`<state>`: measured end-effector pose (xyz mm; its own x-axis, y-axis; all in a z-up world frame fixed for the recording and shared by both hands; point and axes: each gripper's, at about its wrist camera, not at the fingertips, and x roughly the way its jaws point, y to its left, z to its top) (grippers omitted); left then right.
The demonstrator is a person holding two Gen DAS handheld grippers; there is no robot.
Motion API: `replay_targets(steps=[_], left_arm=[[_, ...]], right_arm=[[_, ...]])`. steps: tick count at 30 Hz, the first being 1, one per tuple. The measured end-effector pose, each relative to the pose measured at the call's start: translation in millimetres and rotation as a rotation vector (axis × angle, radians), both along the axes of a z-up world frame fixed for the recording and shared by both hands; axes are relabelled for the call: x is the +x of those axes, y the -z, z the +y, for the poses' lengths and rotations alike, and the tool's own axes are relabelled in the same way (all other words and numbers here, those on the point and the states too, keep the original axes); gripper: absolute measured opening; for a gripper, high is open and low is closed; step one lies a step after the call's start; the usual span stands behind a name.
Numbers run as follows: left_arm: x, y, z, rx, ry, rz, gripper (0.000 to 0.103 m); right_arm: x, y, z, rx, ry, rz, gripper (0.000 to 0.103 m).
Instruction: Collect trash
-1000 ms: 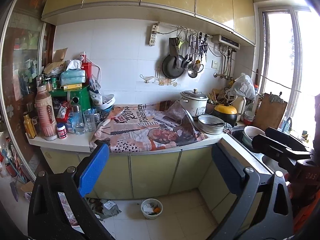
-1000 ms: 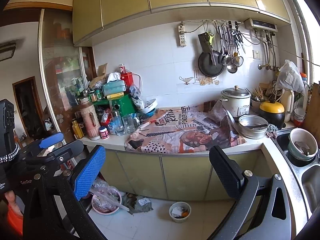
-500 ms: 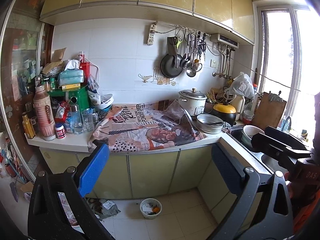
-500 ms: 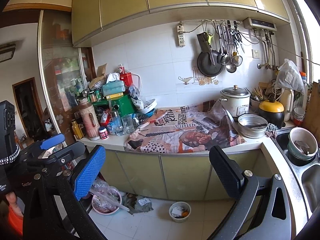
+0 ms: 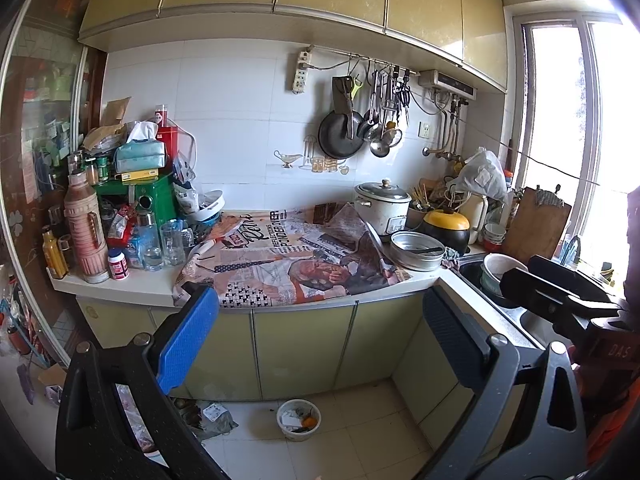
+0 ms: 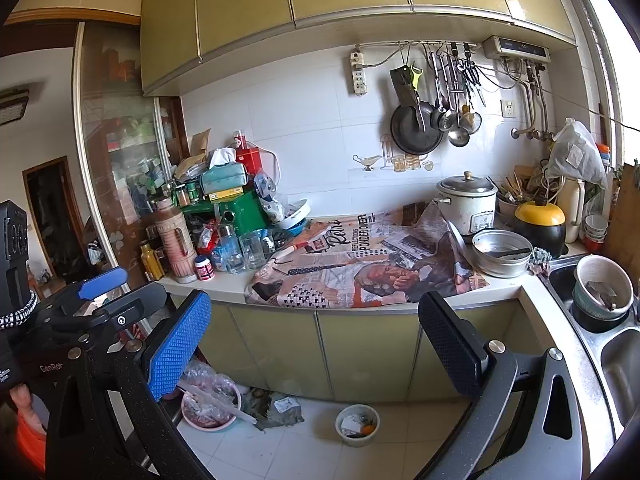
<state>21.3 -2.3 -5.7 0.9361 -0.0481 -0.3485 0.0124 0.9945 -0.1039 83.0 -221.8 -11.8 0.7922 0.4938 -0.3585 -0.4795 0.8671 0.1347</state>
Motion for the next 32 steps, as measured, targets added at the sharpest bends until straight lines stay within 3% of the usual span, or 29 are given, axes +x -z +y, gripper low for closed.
replay_targets(steps=[21,32], left_arm=[[12,1,10,-0.047,-0.007,0.011,0.103],[42,8,14,-0.041,-0.018,0.031,0.103]], right_arm=[[6,-1,1,0.001,0.003,0.007,0.103],[31,5,6,0.007,0.009,0.027,0.103]])
